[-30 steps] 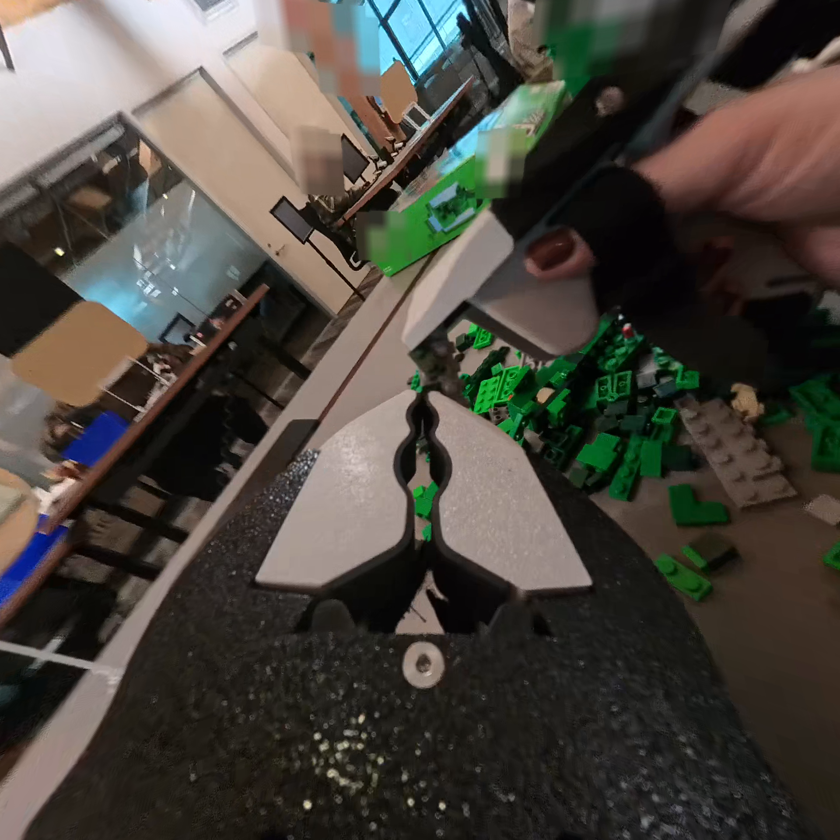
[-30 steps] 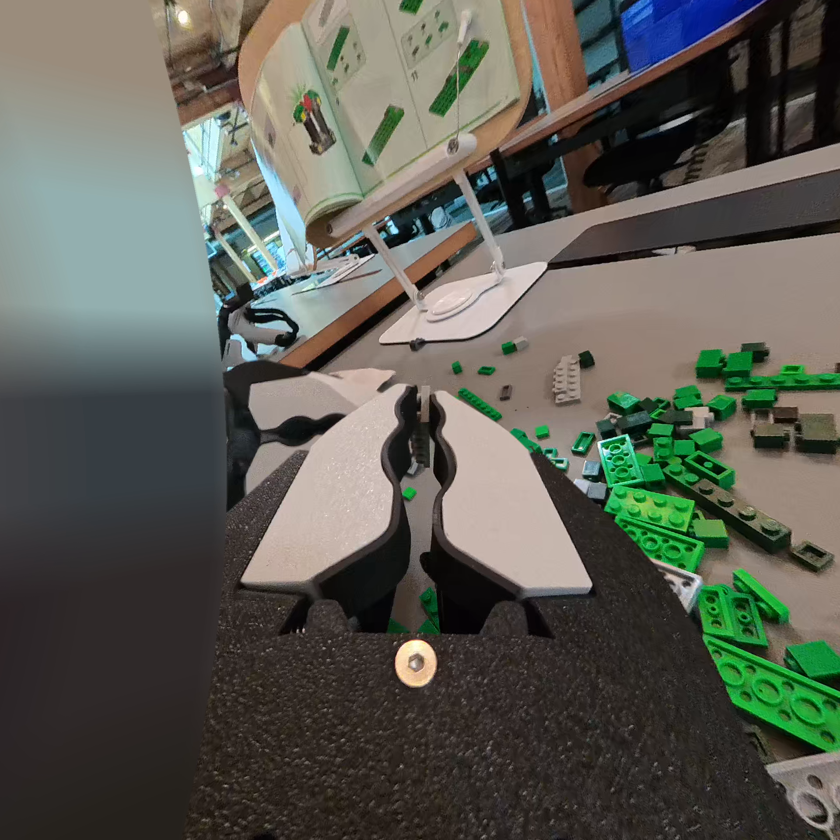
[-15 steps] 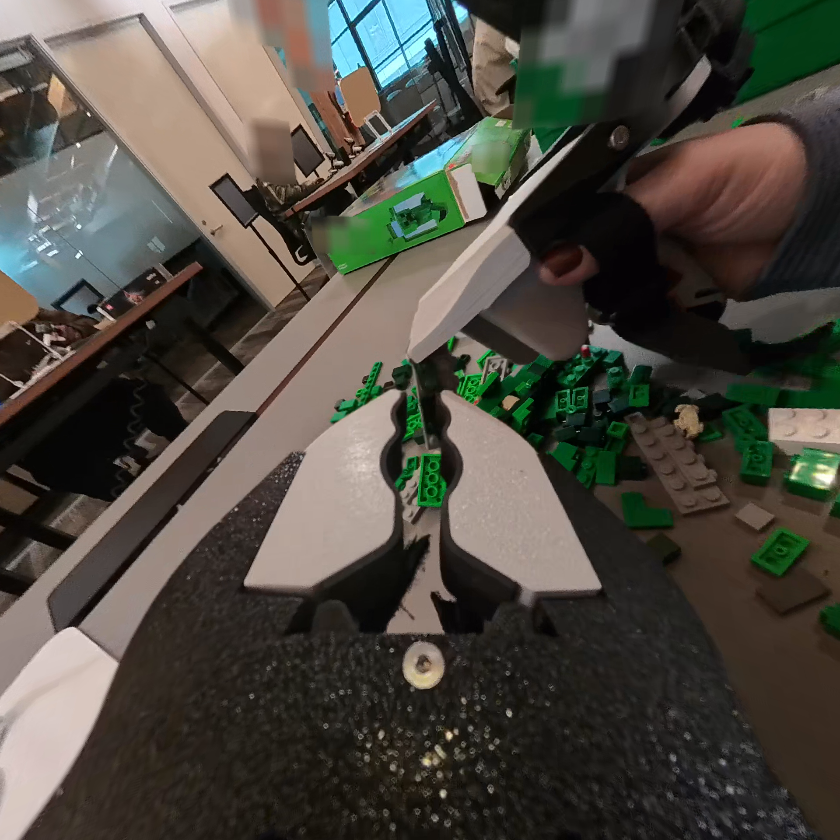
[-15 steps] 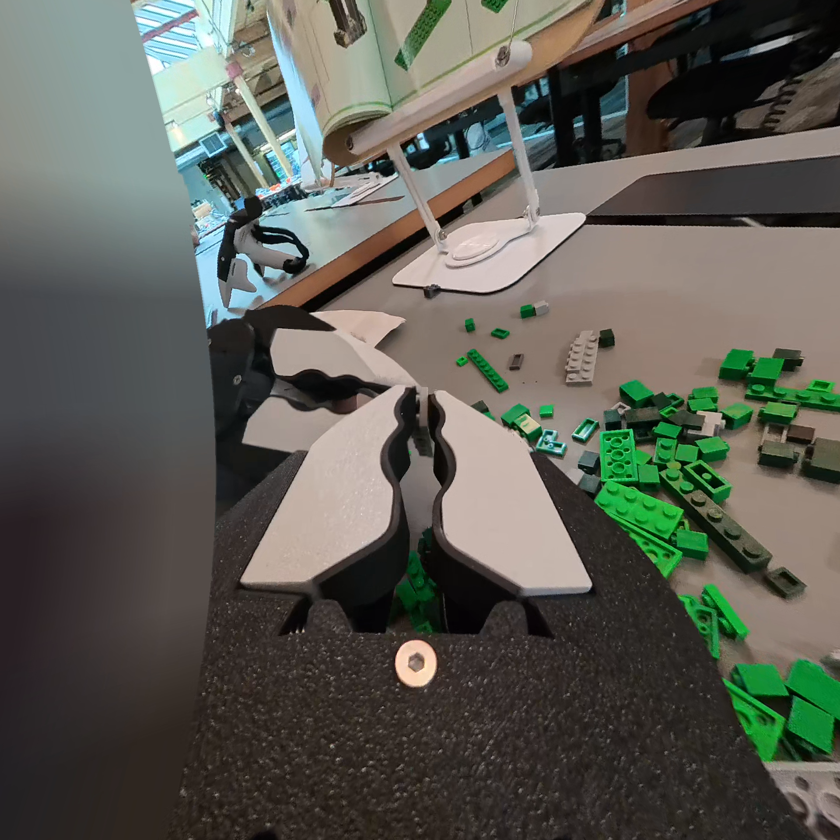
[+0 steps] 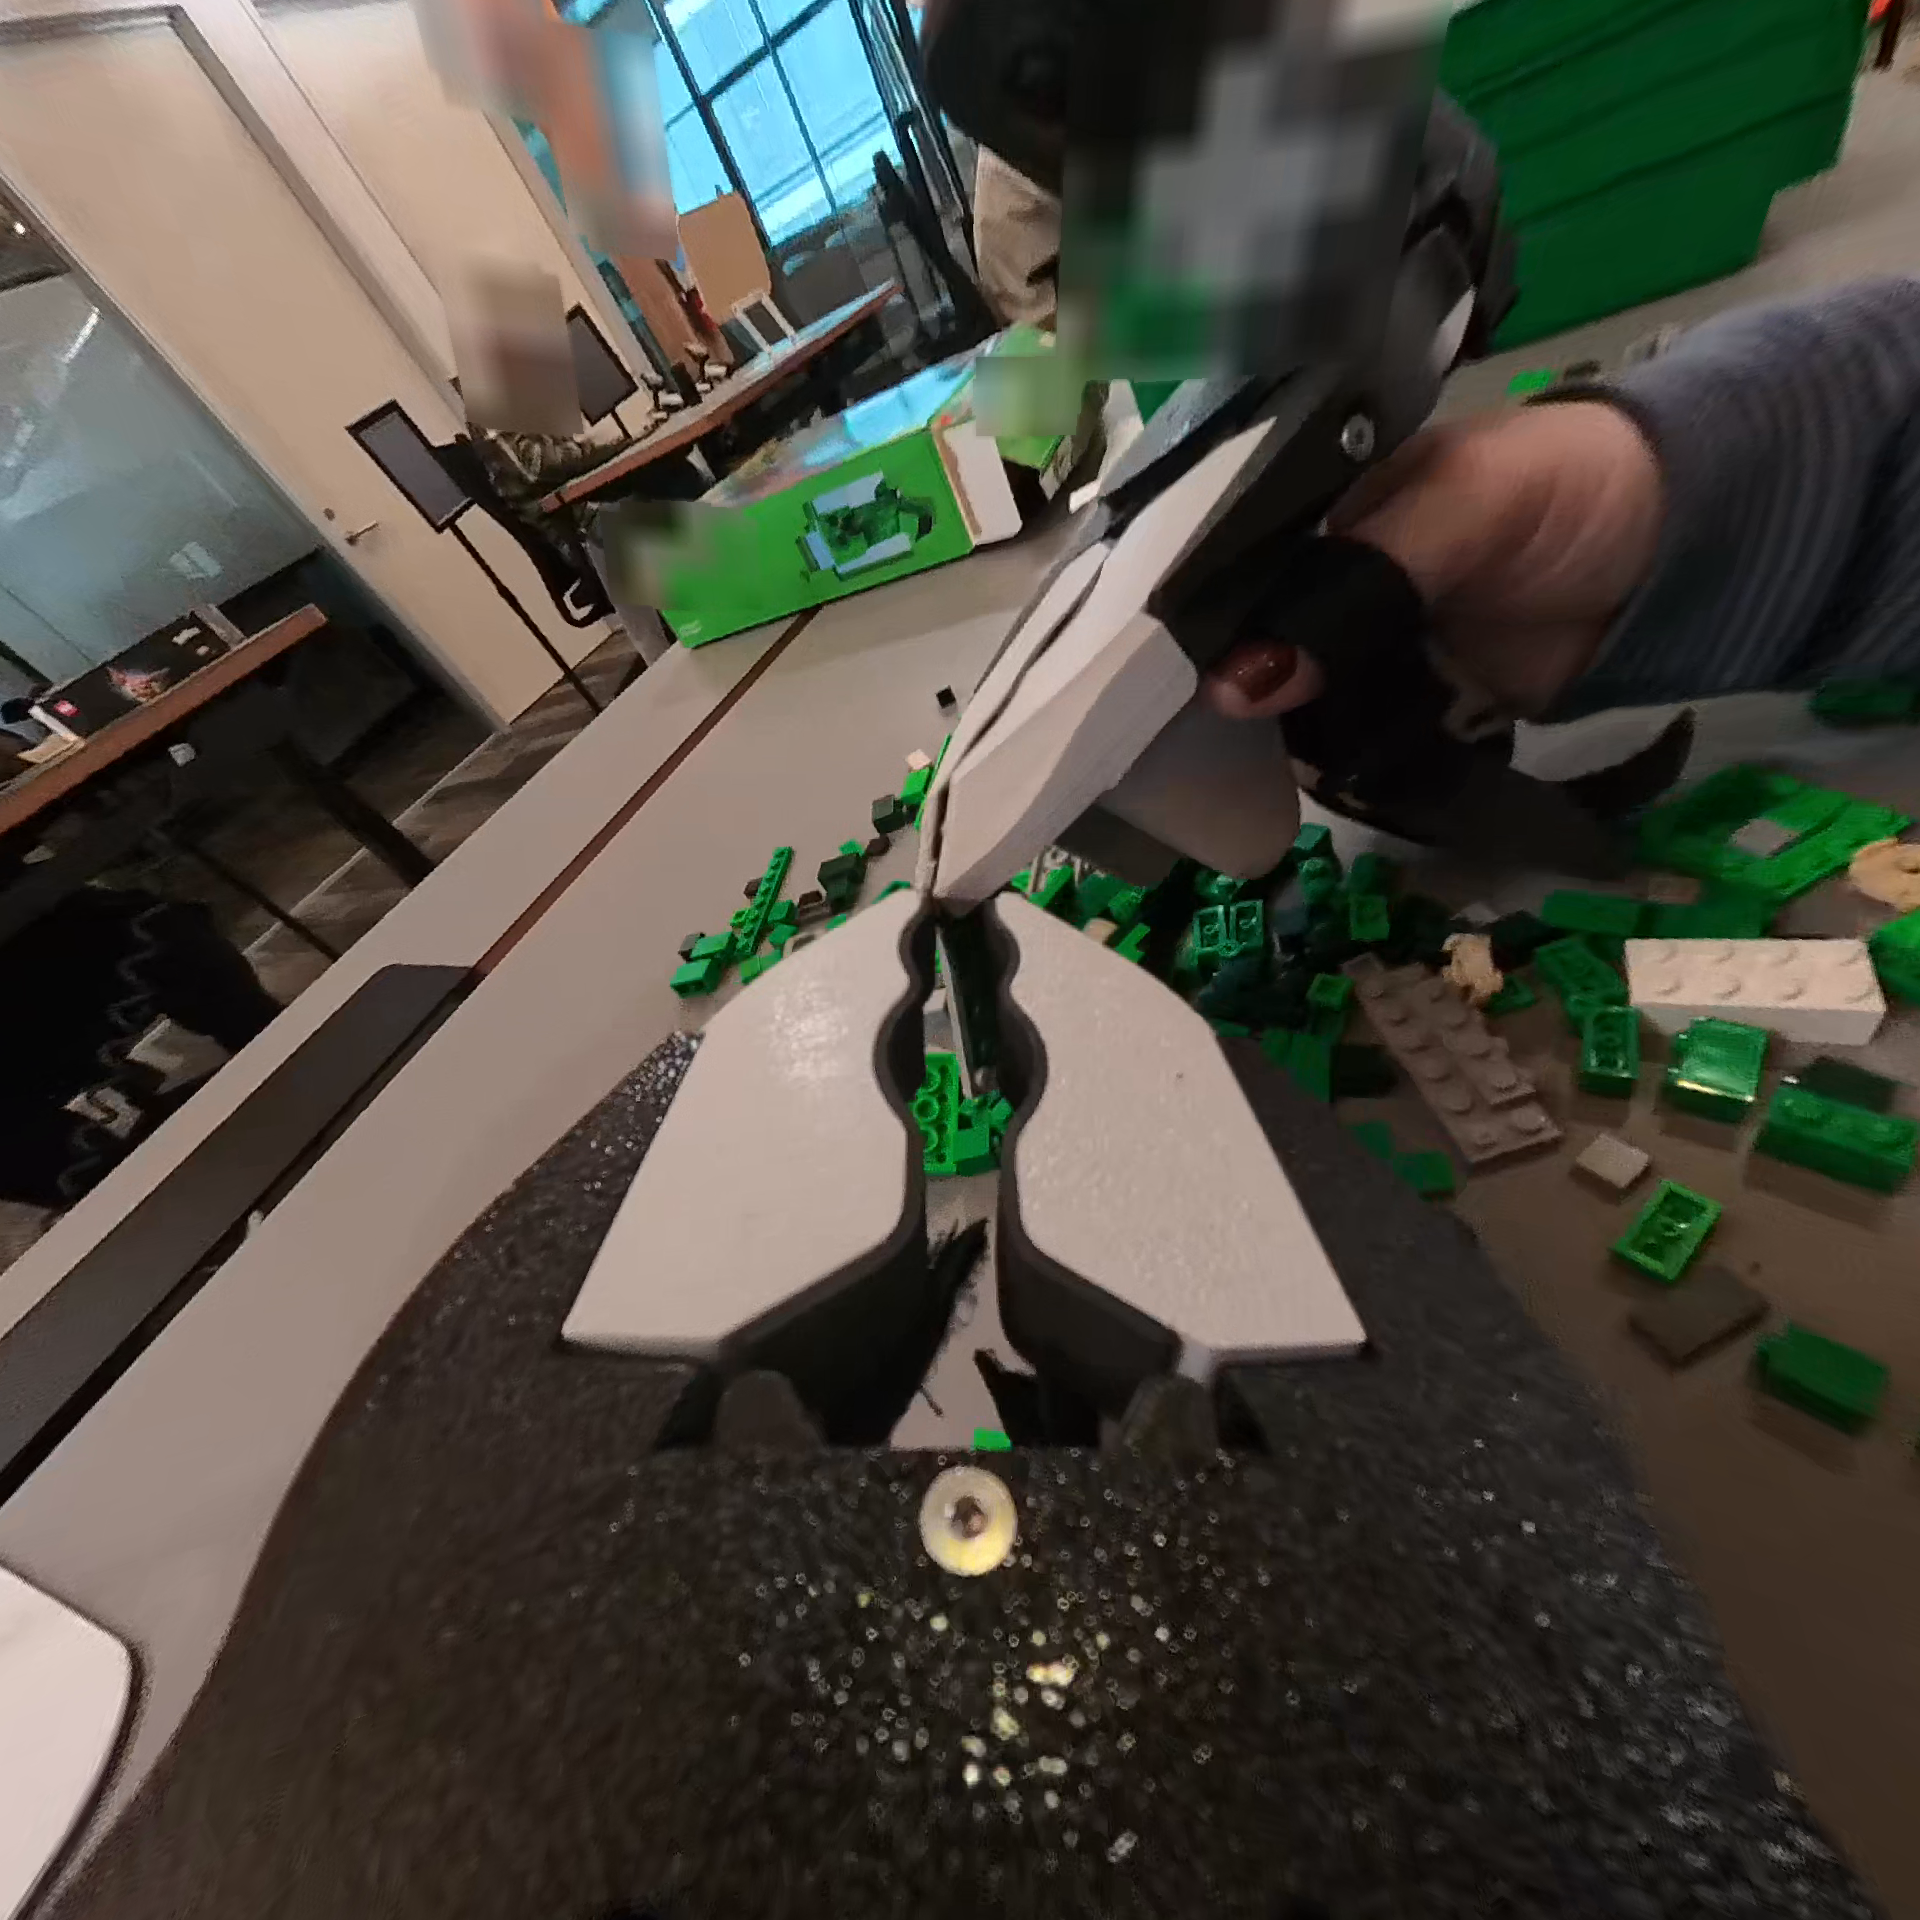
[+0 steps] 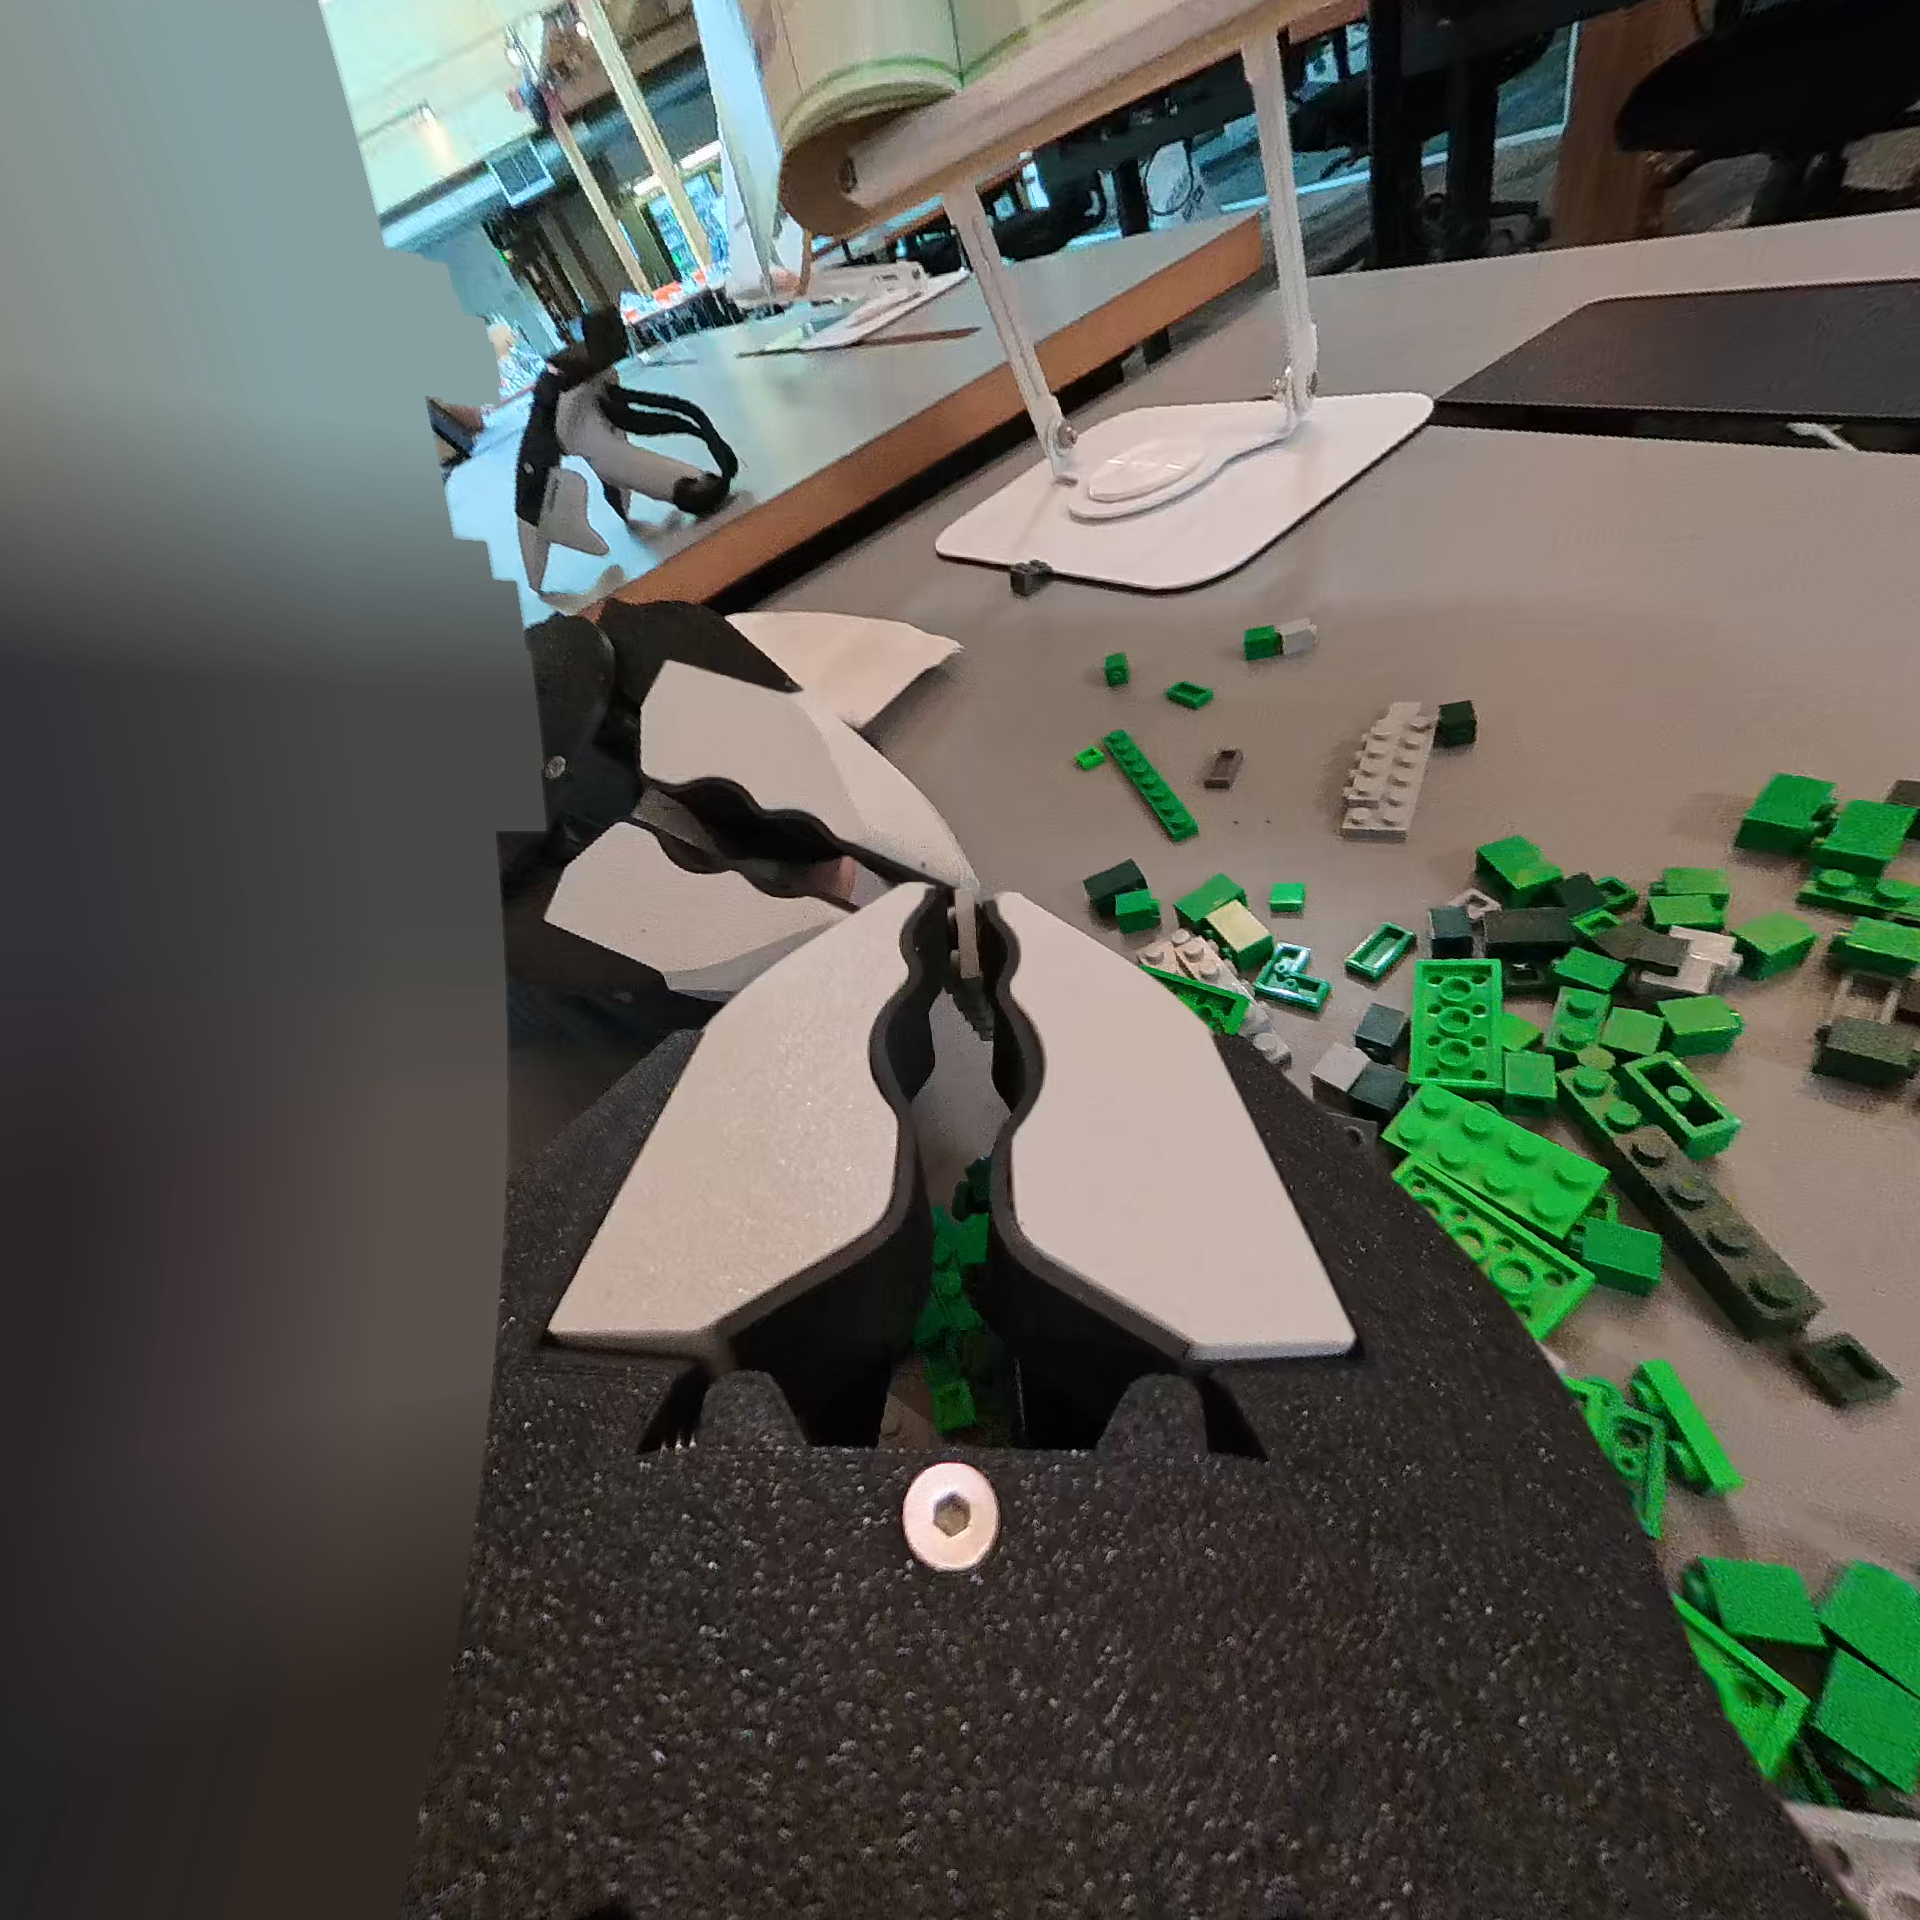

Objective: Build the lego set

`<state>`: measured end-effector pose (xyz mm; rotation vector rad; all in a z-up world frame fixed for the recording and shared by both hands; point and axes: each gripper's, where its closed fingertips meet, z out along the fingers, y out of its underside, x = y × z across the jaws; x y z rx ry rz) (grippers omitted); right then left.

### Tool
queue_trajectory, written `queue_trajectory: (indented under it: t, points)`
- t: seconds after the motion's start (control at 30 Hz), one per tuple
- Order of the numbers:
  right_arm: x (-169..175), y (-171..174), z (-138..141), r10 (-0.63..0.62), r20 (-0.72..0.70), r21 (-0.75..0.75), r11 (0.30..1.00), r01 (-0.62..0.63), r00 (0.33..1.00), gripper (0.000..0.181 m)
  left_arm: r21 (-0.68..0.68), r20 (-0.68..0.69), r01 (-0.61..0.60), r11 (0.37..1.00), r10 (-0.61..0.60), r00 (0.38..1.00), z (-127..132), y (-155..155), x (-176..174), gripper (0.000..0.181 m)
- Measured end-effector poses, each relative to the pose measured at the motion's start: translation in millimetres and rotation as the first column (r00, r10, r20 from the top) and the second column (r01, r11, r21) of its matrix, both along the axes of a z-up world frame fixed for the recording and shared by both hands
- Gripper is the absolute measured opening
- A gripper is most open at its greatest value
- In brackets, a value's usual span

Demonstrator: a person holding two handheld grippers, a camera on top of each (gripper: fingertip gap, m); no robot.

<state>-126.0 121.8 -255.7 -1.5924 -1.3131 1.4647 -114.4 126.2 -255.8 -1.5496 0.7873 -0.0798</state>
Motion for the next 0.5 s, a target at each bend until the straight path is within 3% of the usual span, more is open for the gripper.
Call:
queue_trajectory:
  t: [0.07, 0.2, 0.37, 0.5]
  points:
    - [1.1, -0.5, -0.5, 0.017, 0.002, -0.019, 1.0, -0.017, 1.0, 0.006, -0.027, 0.006, 0.008, 1.0, -0.008, 1.0, -1.6, 0.2, 0.7, 0.007]
    - [3.2, -2.1, 3.9, 0.058, -0.036, -0.073, 0.995, -0.06, 0.998, 0.009, -0.087, 0.143, 0.039, 0.995, -0.027, 0.989, 2.0, 0.3, -1.7, 0.007]
    - [5.9, -3.3, 1.1, 0.085, -0.011, -0.042, 0.995, -0.085, 0.996, 0.004, -0.142, 0.286, 0.023, 0.99, 0.019, 0.958, 6.7, 5.5, -17.6, 0.007]
    - [6.5, 5.9, 4.1, 0.024, -0.026, -0.025, 0.999, -0.025, 0.999, 0.004, -0.179, 0.204, -0.034, 0.983, 0.071, 0.976, -3.5, 9.4, -19.1, 0.007]
